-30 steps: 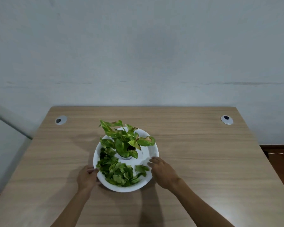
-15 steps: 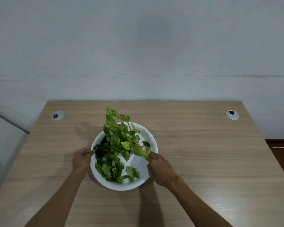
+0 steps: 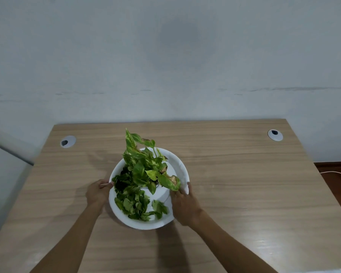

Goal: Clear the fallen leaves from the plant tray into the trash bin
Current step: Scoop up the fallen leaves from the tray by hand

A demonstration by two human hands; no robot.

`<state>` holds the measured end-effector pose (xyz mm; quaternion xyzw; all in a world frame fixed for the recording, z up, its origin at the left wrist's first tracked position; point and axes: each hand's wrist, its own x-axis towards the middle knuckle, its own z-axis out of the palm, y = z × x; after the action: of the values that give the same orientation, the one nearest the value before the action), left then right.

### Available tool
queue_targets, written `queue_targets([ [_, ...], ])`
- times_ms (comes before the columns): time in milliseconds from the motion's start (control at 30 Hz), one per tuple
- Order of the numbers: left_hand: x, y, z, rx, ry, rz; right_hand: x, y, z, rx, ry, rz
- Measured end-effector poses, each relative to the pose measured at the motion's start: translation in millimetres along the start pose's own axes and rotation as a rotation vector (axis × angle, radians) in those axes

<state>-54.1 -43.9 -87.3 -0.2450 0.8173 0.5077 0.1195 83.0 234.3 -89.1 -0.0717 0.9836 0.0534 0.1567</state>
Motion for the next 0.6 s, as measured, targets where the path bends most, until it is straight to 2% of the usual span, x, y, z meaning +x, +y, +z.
queue_targets([
  [167, -2, 2, 2, 0.025, 0.011, -0.007, -26, -26, 6, 0.062, 0.082, -0.130],
  [300, 0, 0, 3, 0.005, -0.001, -0.025, -8, -15, -11, 0.263, 0.177, -0.016],
  [400, -6, 3, 4, -0.001, 0.010, -0.023, 14, -8, -21, 0.339, 0.108, 0.016],
  [500, -6, 5, 6, -0.023, -0.004, -0.027, 19, -11, -19, 0.276, -0.009, 0.001],
  [600, -4, 1, 5, -0.031, -0.009, -0.062, 1, -25, -13, 0.241, -0.041, -0.036],
])
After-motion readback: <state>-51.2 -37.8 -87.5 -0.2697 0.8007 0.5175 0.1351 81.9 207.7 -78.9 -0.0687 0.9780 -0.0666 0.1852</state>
